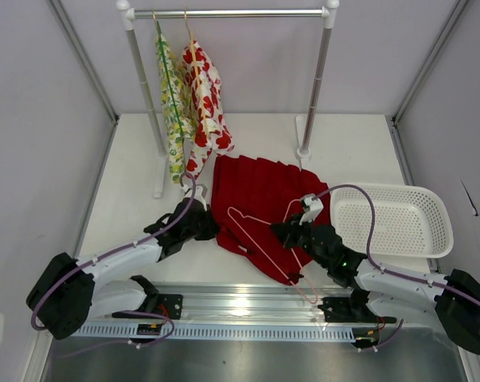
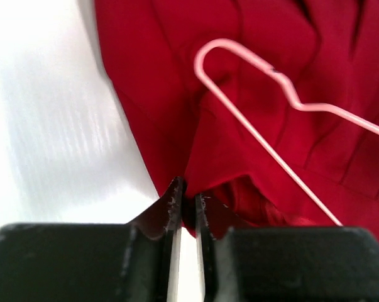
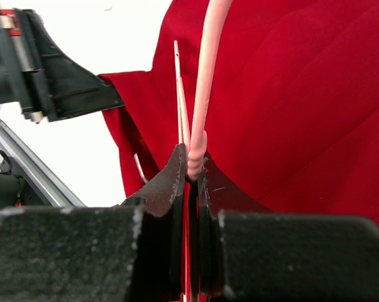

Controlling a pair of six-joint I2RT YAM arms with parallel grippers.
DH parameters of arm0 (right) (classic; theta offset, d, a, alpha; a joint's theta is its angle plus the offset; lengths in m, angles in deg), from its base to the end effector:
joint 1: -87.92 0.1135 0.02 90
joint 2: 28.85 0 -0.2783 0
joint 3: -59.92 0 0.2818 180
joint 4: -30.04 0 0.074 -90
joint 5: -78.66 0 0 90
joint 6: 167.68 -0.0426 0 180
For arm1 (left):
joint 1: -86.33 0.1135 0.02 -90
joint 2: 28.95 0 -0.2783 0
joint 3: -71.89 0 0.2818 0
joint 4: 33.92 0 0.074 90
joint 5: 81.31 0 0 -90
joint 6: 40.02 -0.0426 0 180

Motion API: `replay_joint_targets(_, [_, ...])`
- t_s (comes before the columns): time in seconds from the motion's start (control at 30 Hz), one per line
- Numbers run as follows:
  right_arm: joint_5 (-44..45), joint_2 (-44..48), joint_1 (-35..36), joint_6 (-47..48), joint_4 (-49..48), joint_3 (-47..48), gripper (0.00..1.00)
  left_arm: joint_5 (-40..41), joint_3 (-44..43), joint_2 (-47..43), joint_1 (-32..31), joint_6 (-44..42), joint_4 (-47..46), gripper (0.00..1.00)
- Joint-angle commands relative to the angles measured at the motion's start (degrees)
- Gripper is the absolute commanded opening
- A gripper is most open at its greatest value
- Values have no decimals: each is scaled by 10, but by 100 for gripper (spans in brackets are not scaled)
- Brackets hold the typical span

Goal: Place the skirt on the hanger

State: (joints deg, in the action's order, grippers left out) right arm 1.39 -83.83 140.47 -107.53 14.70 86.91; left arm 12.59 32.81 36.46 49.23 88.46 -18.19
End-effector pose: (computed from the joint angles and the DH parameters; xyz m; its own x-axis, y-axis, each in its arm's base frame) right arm 0.1424 0.1704 0.1839 -0.4359 0.2294 -0.8703 -0.4920 0.7490 0.4438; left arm 0.1958 -0.1444 0.1635 -0.7677 -0.1978 -0.6096 0.1071 0.8982 -0.4263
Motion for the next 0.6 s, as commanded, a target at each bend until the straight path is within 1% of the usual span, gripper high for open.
replay_joint_targets(0.0, [26,-10,8,18,29,12,0,21,-8,-30,-17,-45,23,20])
replay_joint_targets(0.1, [33,-16,15,15,27,15,0,30,-20,-41,-38,-67,47,28])
replay_joint_targets(0.13, [35,-17,17,15,29,15,0,33,-24,-45,-44,-77,59,35])
replay_joint_targets(0.17, [43,-17,20,14,28,16,0,39,-29,-48,-51,-81,69,37])
replay_joint_targets(0.27, [51,-19,27,13,27,17,0,67,-43,-55,-82,-91,106,38])
replay_joint_targets(0.3, [53,-21,29,14,27,18,0,77,-47,-57,-102,-94,115,37])
replay_joint_targets(0.43, [54,-32,33,15,22,26,0,151,-70,-71,-154,-105,159,39])
replay_joint_targets(0.57, [56,-43,33,17,22,33,0,193,-101,-79,-197,-122,198,41])
